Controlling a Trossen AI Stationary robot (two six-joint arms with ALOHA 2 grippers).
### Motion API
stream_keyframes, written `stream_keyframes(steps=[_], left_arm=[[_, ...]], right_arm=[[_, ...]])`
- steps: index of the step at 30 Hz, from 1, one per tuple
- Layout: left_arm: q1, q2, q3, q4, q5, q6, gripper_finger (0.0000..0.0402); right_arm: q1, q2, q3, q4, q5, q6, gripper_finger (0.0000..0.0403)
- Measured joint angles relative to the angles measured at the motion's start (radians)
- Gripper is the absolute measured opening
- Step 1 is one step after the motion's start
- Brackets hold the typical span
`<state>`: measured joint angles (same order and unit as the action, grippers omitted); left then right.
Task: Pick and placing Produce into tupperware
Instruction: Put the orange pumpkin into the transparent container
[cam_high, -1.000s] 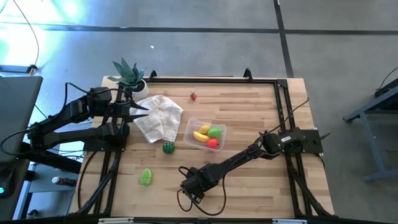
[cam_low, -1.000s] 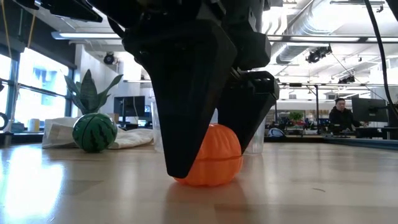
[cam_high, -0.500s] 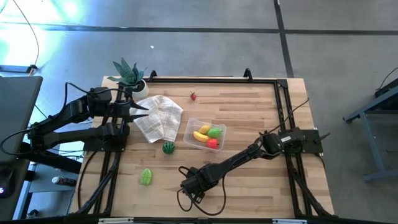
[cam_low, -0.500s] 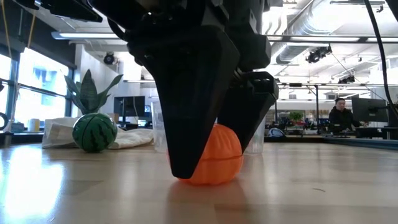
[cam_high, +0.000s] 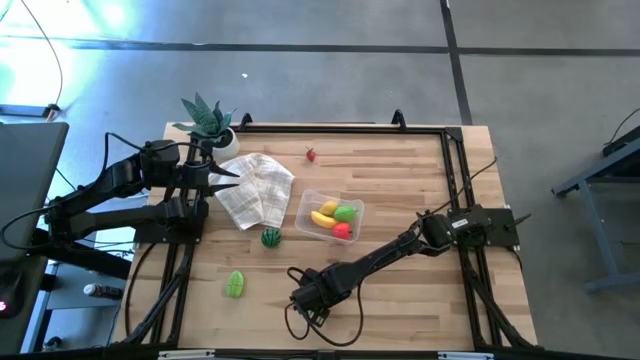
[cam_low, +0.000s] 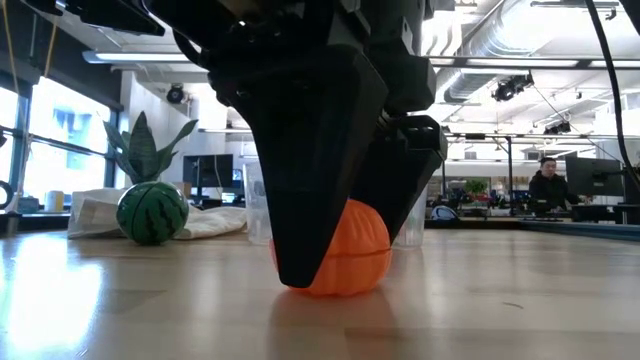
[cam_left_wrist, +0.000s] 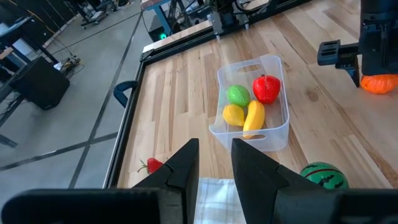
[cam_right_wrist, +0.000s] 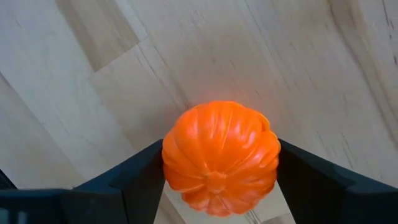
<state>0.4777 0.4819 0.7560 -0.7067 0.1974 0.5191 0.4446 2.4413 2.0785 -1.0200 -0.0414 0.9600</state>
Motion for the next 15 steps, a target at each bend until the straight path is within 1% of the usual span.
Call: stream_keyframes(steps=[4,15], left_arm=[[0.000,0.000,0.000,0.000,0.000,0.000,0.0085],[0.000,0.000,0.000,0.000,0.000,0.000,0.0085]], right_arm=[[0.000,0.000,0.000,-0.004,0.000,0.000,0.0266],[-0.002,0.000,0.000,-0.008,0.000,0.000,0.0235]])
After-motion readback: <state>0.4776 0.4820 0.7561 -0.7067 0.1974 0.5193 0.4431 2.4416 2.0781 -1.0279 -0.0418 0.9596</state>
